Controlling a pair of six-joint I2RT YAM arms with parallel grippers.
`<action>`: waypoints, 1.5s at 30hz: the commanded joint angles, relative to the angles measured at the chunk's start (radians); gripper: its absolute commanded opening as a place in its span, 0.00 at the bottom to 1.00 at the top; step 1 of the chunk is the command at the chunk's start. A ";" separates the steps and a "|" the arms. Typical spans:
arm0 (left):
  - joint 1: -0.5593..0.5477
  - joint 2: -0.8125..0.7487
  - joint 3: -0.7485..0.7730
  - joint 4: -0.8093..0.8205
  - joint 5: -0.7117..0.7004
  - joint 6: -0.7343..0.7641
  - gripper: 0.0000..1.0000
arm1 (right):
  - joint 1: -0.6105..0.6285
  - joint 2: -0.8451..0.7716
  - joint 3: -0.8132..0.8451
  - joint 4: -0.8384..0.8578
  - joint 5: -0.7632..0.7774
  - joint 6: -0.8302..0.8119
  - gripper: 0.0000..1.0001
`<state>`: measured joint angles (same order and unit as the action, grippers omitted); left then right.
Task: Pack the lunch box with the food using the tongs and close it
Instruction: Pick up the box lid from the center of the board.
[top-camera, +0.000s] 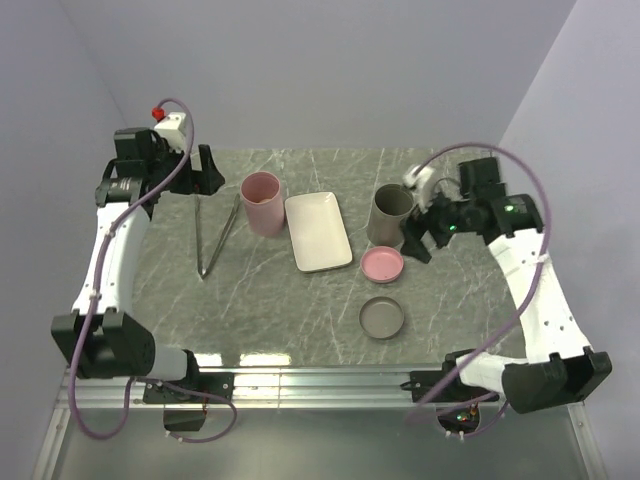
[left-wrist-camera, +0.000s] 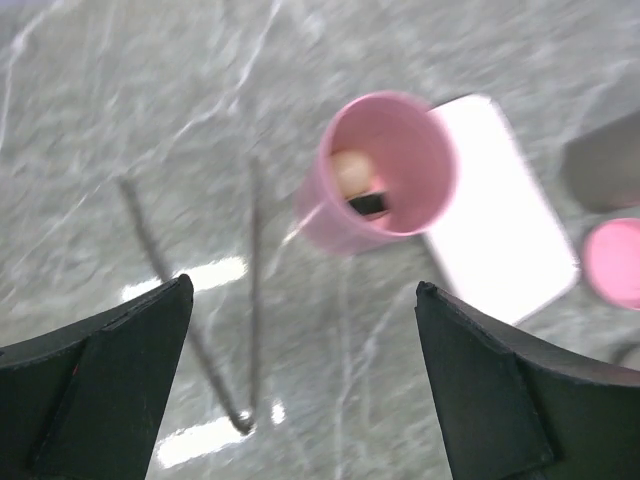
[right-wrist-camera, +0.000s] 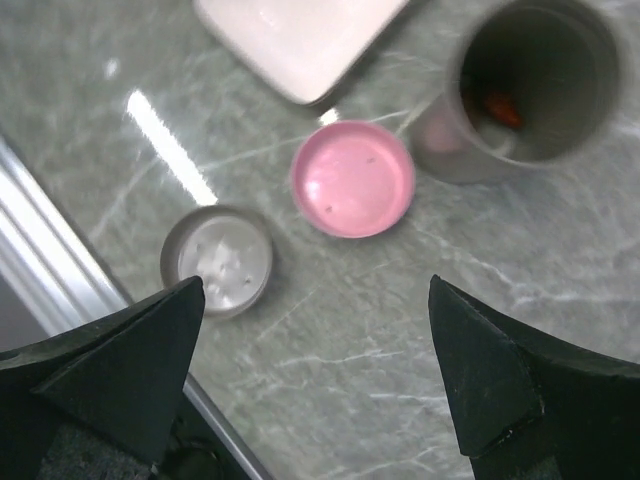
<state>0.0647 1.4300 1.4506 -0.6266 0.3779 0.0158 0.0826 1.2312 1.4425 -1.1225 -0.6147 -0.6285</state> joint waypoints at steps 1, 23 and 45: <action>0.007 -0.088 -0.033 0.122 0.170 -0.109 0.99 | 0.179 -0.047 -0.066 -0.042 0.211 -0.093 1.00; -0.008 -0.105 -0.104 0.248 0.587 -0.272 0.99 | 0.371 0.082 -0.447 0.277 0.400 -0.564 0.72; -0.029 -0.118 -0.119 0.228 0.544 -0.223 0.99 | 0.371 0.298 -0.459 0.385 0.331 -0.654 0.64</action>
<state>0.0410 1.3388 1.3388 -0.4263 0.9184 -0.2260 0.4496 1.5047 0.9558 -0.7525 -0.2695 -1.2736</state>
